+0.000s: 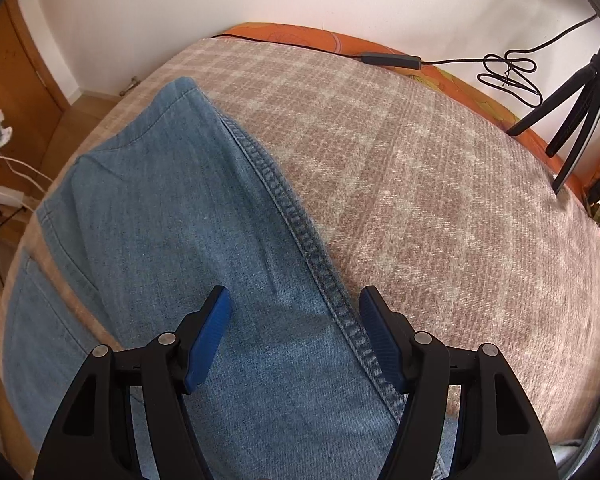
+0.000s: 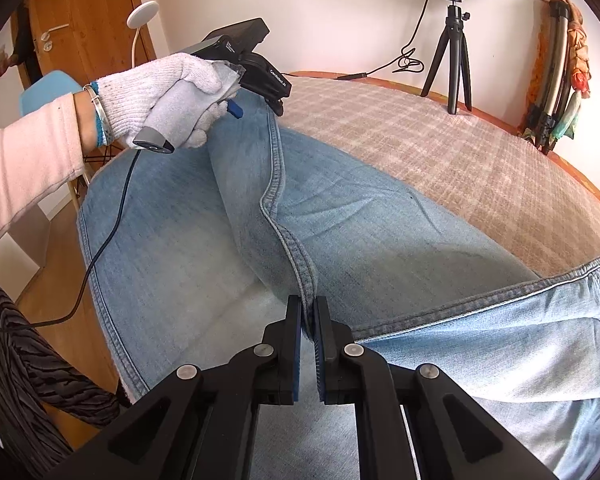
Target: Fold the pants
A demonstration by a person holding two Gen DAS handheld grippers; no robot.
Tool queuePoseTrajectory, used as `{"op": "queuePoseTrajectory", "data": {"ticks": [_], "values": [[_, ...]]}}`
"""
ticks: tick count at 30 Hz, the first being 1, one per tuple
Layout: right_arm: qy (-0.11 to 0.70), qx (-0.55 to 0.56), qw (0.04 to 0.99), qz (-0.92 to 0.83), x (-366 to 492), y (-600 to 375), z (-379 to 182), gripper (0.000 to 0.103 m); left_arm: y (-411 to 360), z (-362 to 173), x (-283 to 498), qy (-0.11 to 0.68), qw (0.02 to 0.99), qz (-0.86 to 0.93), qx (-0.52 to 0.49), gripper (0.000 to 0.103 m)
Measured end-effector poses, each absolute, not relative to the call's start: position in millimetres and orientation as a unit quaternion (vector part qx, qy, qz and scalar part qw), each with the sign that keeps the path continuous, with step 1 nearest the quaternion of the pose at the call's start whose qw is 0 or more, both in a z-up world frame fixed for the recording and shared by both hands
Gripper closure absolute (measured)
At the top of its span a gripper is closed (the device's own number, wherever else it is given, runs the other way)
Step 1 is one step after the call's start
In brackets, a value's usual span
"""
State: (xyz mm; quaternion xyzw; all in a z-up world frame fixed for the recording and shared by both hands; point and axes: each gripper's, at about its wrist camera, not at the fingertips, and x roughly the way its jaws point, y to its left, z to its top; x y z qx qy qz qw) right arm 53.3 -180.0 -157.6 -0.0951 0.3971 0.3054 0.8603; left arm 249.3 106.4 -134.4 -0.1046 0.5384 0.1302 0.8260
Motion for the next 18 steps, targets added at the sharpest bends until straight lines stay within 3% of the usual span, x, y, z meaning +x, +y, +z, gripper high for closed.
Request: {"op": "queuePoseTrajectory", "data": {"ticks": [4, 7, 8, 9, 13, 18], "values": [[0.397, -0.098, 0.861, 0.301, 54.1, -178.8, -158.6, 0.099, 95.6, -136.6, 249.4, 0.516, 0.84, 0.145, -0.081, 0.037], [0.397, -0.102, 0.862, 0.299, 53.6, -177.8, -159.6, 0.099, 92.4, -134.0, 245.2, 0.497, 0.852, 0.14, -0.088, 0.066], [0.397, -0.102, 0.862, 0.298, 53.6, -177.7, -159.6, 0.099, 91.7, -131.6, 243.4, 0.493, 0.855, 0.136, -0.086, 0.088], [0.396, -0.102, 0.862, 0.298, 53.4, -178.1, -159.6, 0.099, 93.3, -130.1, 241.1, 0.489, 0.857, 0.138, -0.088, 0.095], [0.392, -0.107, 0.864, 0.297, 52.4, -178.5, -157.8, 0.099, 114.8, -125.2, 228.1, 0.464, 0.863, 0.122, -0.159, 0.095], [0.387, -0.112, 0.867, 0.295, 50.0, -178.0, -155.8, 0.099, 136.5, -103.8, 201.6, 0.428, 0.88, 0.122, -0.164, 0.096]]}}
